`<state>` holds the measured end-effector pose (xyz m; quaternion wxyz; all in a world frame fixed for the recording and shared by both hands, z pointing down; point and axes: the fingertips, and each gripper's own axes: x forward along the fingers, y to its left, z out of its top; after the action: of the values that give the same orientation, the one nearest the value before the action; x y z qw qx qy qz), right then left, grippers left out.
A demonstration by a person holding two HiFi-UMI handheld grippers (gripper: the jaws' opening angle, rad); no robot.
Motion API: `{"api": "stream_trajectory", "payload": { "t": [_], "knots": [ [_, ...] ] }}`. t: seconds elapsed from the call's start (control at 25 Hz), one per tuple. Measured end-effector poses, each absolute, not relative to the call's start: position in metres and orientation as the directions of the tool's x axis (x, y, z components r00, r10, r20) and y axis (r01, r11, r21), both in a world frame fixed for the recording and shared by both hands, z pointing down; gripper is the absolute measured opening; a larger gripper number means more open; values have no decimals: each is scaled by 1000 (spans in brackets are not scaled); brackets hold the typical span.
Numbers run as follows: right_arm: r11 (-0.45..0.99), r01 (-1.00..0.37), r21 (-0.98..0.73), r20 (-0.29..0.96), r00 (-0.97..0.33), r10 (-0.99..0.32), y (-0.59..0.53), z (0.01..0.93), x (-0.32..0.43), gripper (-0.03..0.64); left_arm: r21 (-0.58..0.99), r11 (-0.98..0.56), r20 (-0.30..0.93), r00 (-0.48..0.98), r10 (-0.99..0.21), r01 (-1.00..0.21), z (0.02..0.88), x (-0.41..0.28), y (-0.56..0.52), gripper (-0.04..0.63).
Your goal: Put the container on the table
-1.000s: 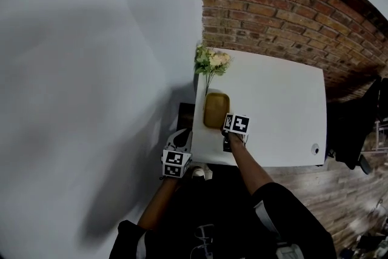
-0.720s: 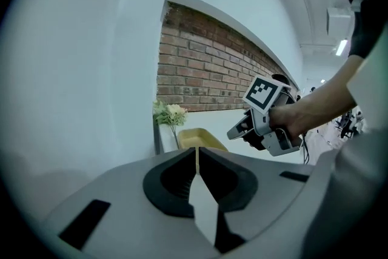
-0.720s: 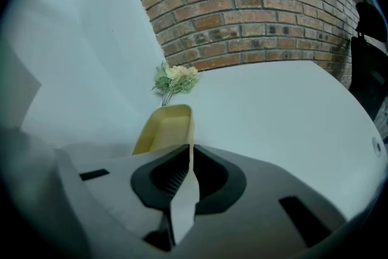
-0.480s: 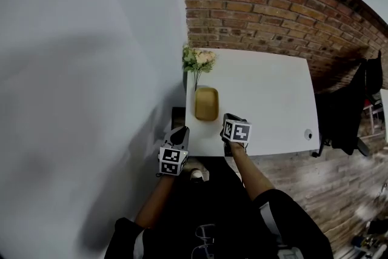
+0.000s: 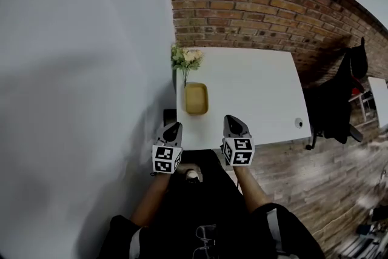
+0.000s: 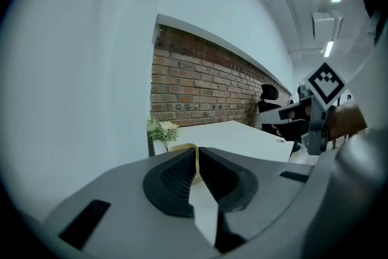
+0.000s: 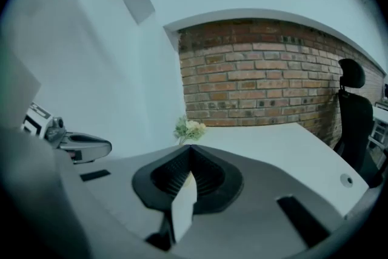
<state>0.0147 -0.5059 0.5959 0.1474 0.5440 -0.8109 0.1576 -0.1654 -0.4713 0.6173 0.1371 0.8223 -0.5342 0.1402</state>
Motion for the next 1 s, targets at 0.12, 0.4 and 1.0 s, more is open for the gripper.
{"api": "stream_trajectory", "payload": {
  "t": [0.12, 0.4, 1.0],
  "knots": [
    [350, -935, -56, 349, -347, -871, -487, 577, 19, 23, 72, -404, 357, 402, -843, -912, 610, -162, -465, 28],
    [328, -943, -62, 308, -331, -892, -455, 568, 25, 23, 63, -417, 339, 412, -845, -907, 605, -158, -450, 28],
    [331, -942, -55, 308, -332, -892, -445, 566, 15, 23, 68, -438, 322, 435, -841, -896, 600, -157, -442, 28]
  ]
}}
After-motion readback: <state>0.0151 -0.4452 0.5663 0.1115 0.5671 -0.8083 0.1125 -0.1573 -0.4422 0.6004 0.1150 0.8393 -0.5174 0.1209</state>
